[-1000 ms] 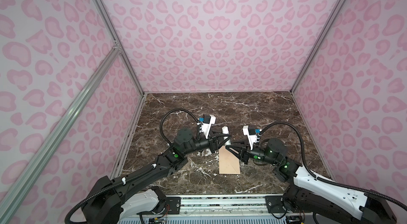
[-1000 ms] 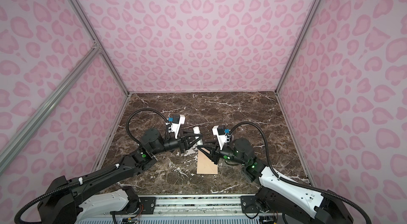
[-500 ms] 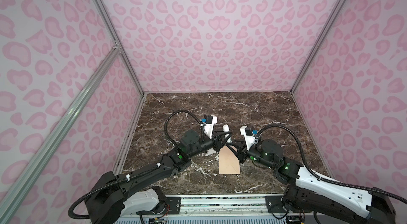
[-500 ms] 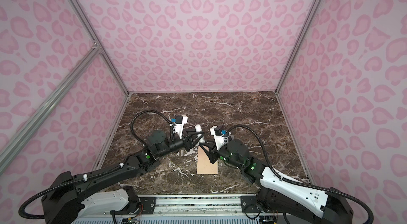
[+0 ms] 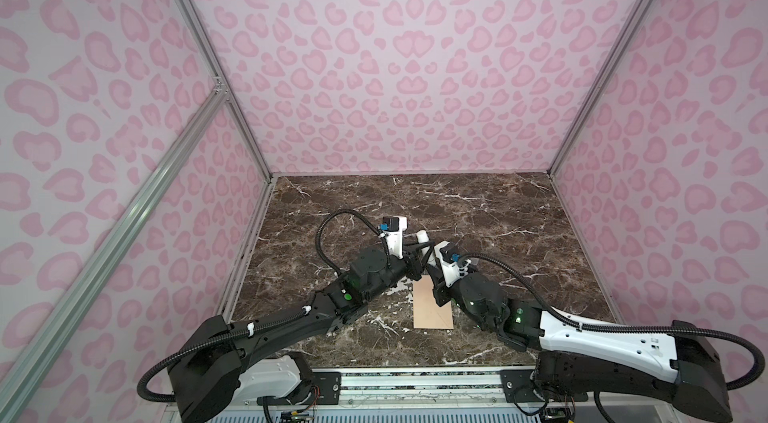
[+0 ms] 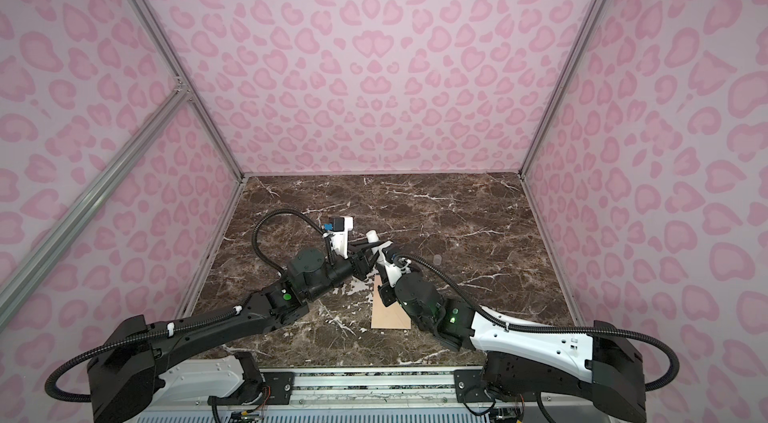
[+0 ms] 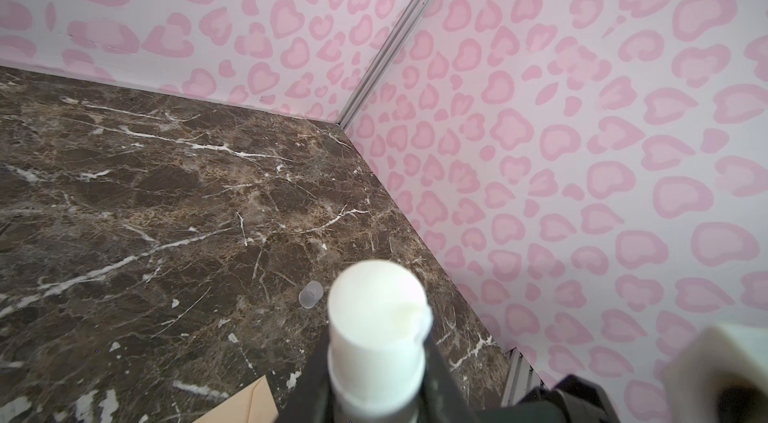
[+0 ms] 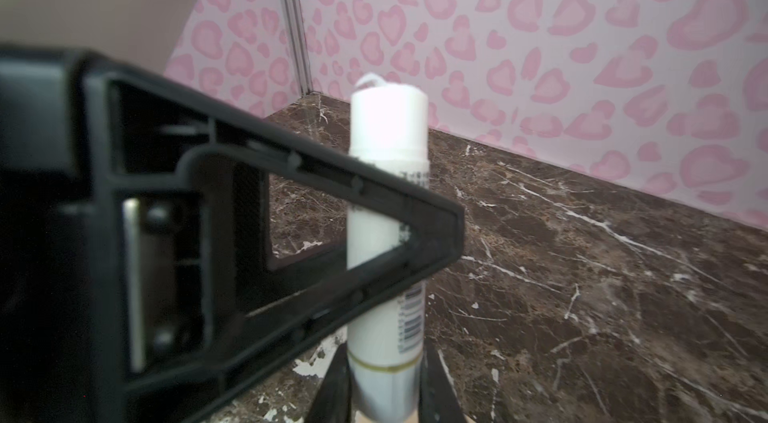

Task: Place the letter into the envelope and seal it

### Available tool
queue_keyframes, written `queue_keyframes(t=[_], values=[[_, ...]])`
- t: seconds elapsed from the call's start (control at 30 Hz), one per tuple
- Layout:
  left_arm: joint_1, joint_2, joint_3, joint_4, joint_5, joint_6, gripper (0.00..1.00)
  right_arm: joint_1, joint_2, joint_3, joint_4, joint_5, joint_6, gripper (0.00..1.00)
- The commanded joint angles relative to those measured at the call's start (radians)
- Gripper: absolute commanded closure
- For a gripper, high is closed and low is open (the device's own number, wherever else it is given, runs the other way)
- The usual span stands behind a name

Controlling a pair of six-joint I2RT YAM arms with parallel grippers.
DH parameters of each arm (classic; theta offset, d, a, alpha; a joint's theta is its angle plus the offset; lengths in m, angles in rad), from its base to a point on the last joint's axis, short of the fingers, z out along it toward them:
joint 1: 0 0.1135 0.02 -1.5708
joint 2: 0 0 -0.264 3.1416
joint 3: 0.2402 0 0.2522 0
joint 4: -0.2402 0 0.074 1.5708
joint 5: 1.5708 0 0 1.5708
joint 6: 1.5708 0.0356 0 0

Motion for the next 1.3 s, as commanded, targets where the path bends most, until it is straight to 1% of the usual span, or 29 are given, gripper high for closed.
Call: queue_keyframes(t=[0.0, 0.07, 0.1, 0.17, 0.2, 0.23, 0.27, 0.33, 0.37, 0.5, 0.57, 0.63, 0.67, 0.73, 0.8, 0.9, 1.0, 1.1, 1.17, 1.27], values=[[-0.002, 0.021, 0.000, -0.070, -0.044, -0.006, 0.96, 0.013, 0.022, 0.033, 0.058, 0.102, -0.057, 0.96], [-0.002, 0.026, 0.004, -0.067, -0.043, -0.006, 0.96, 0.017, 0.020, 0.033, 0.056, 0.102, -0.064, 0.94], [-0.002, 0.026, 0.002, -0.068, -0.045, -0.005, 0.96, 0.018, 0.014, 0.029, 0.055, 0.102, -0.058, 0.92], [-0.002, 0.021, 0.008, -0.080, -0.049, 0.000, 0.96, 0.016, -0.002, 0.014, 0.057, 0.107, -0.042, 0.81], [-0.002, 0.019, 0.013, -0.090, -0.053, 0.006, 0.96, 0.008, -0.014, -0.001, 0.063, 0.094, -0.044, 0.72], [-0.002, 0.015, 0.021, -0.110, -0.063, 0.019, 0.96, -0.007, -0.027, -0.021, 0.067, 0.058, -0.042, 0.64], [0.000, 0.011, 0.028, -0.130, -0.072, 0.033, 0.96, -0.025, -0.042, -0.041, 0.071, 0.017, -0.035, 0.58], [0.012, -0.002, 0.040, -0.161, -0.070, 0.059, 0.96, -0.080, -0.092, -0.089, 0.084, -0.104, -0.015, 0.51], [0.021, -0.009, 0.041, -0.167, -0.062, 0.064, 0.96, -0.105, -0.115, -0.110, 0.088, -0.154, -0.009, 0.49], [0.072, -0.047, 0.051, -0.192, 0.023, 0.085, 0.96, -0.199, -0.234, -0.195, 0.109, -0.356, -0.023, 0.48], [0.101, -0.066, 0.045, -0.178, 0.105, 0.094, 0.96, -0.237, -0.287, -0.228, 0.134, -0.465, -0.035, 0.48], [0.128, -0.078, 0.045, -0.156, 0.227, 0.104, 0.96, -0.287, -0.322, -0.250, 0.163, -0.602, -0.030, 0.48], [0.138, -0.077, 0.045, -0.143, 0.281, 0.109, 0.96, -0.308, -0.330, -0.256, 0.181, -0.662, -0.016, 0.49], [0.155, -0.074, 0.042, -0.104, 0.432, 0.117, 0.96, -0.355, -0.326, -0.266, 0.232, -0.798, 0.026, 0.48], [0.162, -0.070, 0.040, -0.075, 0.538, 0.125, 0.96, -0.385, -0.306, -0.273, 0.295, -0.912, 0.071, 0.48], [0.165, -0.078, 0.034, -0.049, 0.641, 0.141, 0.96, -0.412, -0.262, -0.271, 0.375, -1.054, 0.135, 0.46], [0.164, -0.090, 0.019, -0.018, 0.692, 0.148, 0.96, -0.417, -0.220, -0.264, 0.429, -1.145, 0.173, 0.42], [0.165, -0.100, 0.001, 0.008, 0.711, 0.143, 0.96, -0.418, -0.194, -0.269, 0.500, -1.178, 0.209, 0.41], [0.163, -0.103, -0.004, 0.020, 0.716, 0.139, 0.96, -0.417, -0.182, -0.265, 0.521, -1.196, 0.220, 0.42], [0.164, -0.102, -0.008, 0.031, 0.710, 0.136, 0.96, -0.418, -0.156, -0.255, 0.529, -1.214, 0.232, 0.45]])
